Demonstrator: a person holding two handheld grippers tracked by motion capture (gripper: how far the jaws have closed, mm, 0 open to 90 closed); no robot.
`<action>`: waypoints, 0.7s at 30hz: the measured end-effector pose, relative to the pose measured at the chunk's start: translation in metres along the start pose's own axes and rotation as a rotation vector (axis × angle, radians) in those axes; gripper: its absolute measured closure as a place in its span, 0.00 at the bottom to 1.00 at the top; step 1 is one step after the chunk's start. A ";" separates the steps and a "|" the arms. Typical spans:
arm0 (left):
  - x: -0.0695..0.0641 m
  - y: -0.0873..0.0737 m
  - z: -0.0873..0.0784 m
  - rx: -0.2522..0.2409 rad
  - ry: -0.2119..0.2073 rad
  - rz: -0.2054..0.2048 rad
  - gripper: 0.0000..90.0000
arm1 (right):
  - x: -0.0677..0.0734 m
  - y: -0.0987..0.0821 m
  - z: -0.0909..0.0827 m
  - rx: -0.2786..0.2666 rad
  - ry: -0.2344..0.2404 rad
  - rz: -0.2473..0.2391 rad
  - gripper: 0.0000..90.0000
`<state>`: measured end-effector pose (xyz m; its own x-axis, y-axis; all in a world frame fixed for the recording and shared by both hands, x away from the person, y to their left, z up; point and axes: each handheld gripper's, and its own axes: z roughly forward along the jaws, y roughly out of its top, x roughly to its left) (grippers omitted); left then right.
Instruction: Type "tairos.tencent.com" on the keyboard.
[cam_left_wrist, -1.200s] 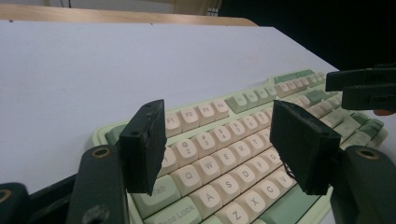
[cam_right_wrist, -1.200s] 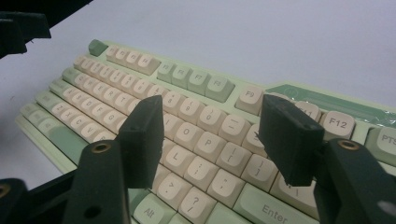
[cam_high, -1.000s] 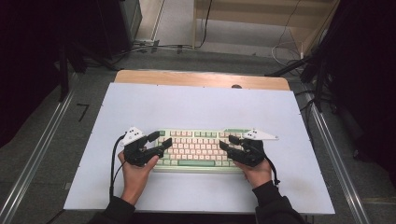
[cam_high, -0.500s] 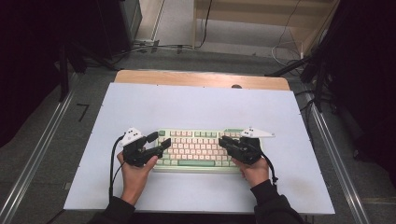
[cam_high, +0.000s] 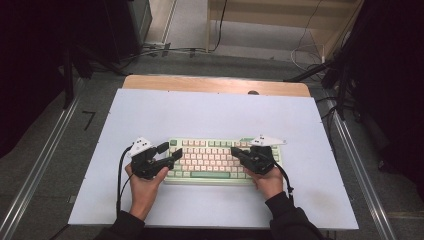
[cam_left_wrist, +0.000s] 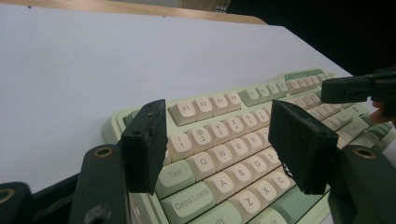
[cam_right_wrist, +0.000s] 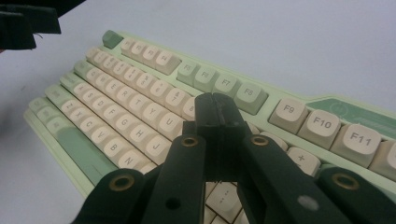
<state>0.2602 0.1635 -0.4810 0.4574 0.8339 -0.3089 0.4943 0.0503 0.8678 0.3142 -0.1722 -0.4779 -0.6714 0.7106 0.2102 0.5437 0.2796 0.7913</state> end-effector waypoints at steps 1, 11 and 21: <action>0.000 0.000 0.000 0.000 0.000 0.001 0.42 | 0.000 0.000 0.001 0.007 -0.004 0.001 0.97; -0.001 -0.001 0.000 0.008 -0.002 0.003 0.42 | 0.001 -0.003 0.011 0.055 -0.023 -0.010 0.97; 0.000 -0.001 0.000 0.010 -0.002 0.000 0.42 | 0.002 -0.004 0.015 0.082 -0.027 -0.019 0.97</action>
<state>0.2597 0.1629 -0.4820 0.4591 0.8325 -0.3100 0.5016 0.0452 0.8639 0.3183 -0.1621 -0.4891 -0.6690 0.7213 0.1794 0.5712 0.3445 0.7450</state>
